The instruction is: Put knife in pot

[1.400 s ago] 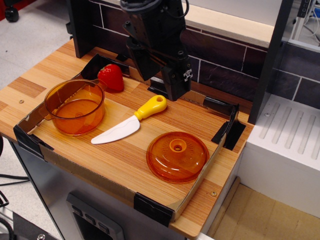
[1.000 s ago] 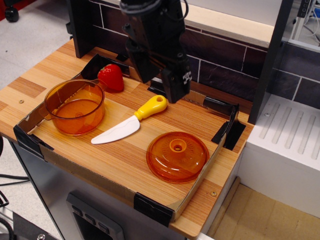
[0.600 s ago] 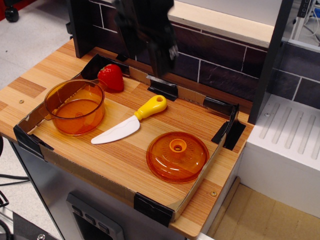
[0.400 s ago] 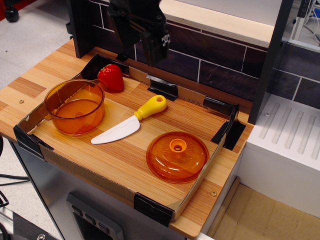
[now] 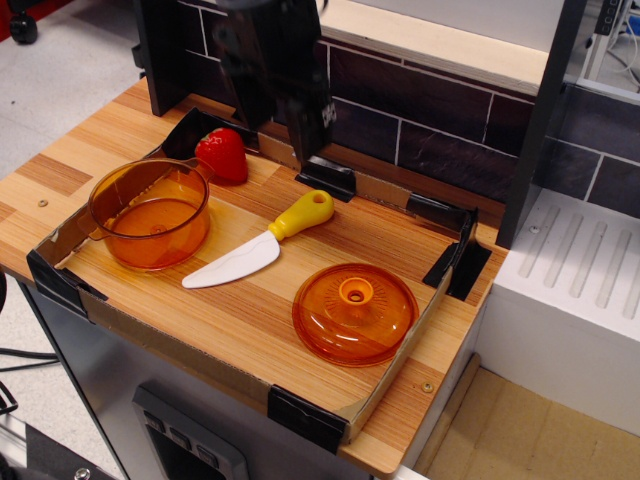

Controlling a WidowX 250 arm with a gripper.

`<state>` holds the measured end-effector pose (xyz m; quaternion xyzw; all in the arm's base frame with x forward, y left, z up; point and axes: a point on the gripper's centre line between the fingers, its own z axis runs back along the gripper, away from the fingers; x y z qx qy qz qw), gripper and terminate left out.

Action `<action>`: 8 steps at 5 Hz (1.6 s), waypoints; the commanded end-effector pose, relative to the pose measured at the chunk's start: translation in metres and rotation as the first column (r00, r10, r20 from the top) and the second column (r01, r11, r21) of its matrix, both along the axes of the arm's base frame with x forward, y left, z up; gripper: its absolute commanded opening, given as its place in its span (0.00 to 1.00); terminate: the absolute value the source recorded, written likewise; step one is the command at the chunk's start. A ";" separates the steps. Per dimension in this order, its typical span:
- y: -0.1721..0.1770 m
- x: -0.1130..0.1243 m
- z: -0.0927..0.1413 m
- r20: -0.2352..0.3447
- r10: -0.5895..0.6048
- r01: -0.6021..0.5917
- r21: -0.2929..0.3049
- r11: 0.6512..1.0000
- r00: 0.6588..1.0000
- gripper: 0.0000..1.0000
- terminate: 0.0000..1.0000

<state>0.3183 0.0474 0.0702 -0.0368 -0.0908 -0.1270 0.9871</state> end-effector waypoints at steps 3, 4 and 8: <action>0.006 0.017 -0.054 -0.010 0.060 -0.060 0.006 0.998 0.998 1.00 0.00; 0.004 0.016 -0.061 -0.022 0.045 -0.044 0.017 0.999 0.999 1.00 0.00; 0.005 0.011 0.005 -0.008 0.106 -0.106 -0.058 0.993 0.994 0.00 0.00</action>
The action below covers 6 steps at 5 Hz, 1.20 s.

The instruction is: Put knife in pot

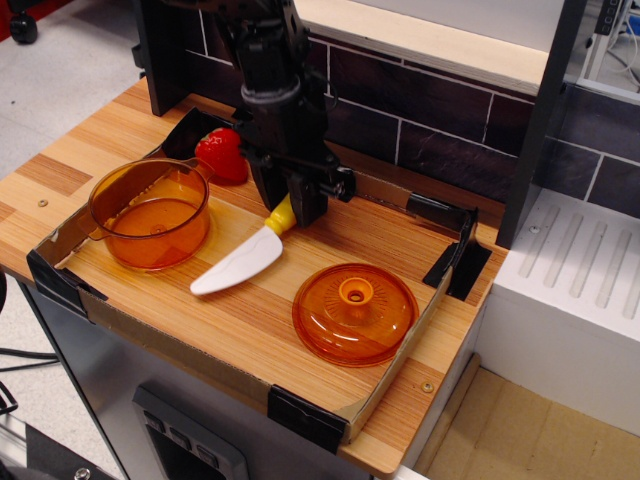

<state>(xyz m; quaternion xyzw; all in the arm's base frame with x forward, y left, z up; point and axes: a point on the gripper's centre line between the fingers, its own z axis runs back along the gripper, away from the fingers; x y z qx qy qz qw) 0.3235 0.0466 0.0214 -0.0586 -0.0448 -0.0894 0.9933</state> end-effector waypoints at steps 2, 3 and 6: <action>0.032 -0.012 0.082 0.047 0.099 -0.098 -0.018 0.995 0.994 0.00 0.00; 0.067 -0.034 0.078 0.010 0.136 -0.136 0.002 0.991 0.991 0.00 0.00; 0.090 -0.064 0.041 -0.026 0.117 -0.115 0.047 0.992 0.993 0.00 0.00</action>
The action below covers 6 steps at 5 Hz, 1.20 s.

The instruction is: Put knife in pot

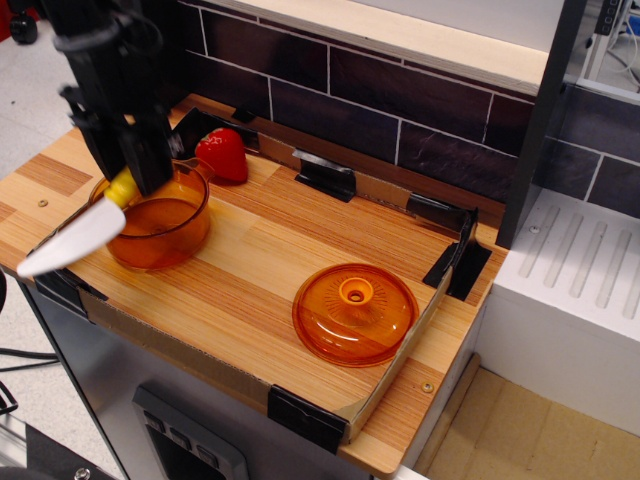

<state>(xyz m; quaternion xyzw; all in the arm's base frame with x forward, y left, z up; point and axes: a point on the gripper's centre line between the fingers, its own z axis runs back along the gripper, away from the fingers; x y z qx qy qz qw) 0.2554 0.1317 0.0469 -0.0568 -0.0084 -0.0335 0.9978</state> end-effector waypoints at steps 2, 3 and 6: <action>0.000 0.007 0.011 0.058 -0.002 -0.001 0.060 0.998 0.998 1.00 0.00; -0.001 0.014 0.023 0.079 -0.004 0.001 0.046 0.999 0.997 1.00 0.00; -0.017 0.037 0.091 0.175 -0.013 0.013 -0.002 1.000 0.984 1.00 0.00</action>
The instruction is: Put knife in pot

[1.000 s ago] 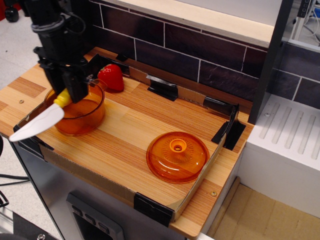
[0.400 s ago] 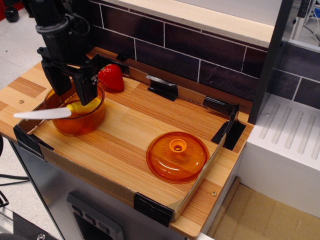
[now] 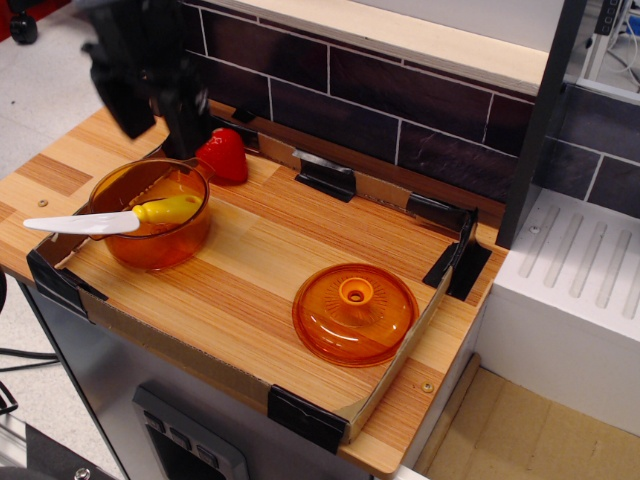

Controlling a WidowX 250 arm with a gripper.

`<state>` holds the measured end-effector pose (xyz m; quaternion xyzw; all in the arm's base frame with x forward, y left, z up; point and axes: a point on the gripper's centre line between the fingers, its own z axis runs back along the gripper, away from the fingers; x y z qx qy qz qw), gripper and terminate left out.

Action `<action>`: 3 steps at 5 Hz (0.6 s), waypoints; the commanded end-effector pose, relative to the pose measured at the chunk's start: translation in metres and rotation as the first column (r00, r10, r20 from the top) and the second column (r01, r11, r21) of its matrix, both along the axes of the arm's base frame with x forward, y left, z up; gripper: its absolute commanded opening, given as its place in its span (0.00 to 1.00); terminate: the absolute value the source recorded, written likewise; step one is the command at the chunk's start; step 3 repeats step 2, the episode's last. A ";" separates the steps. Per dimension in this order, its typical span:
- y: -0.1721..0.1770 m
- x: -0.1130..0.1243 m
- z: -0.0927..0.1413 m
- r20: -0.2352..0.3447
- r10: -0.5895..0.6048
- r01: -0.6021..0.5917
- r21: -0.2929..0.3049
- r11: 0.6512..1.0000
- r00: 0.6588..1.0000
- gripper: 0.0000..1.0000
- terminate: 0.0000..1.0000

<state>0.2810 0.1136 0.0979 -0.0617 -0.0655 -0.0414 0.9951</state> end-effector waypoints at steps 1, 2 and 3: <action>0.001 0.011 0.040 0.061 -0.003 0.002 0.010 1.000 0.998 1.00 0.00; 0.001 0.011 0.040 0.061 -0.003 0.002 0.010 1.000 0.998 1.00 1.00; 0.001 0.011 0.040 0.061 -0.003 0.002 0.010 1.000 0.998 1.00 1.00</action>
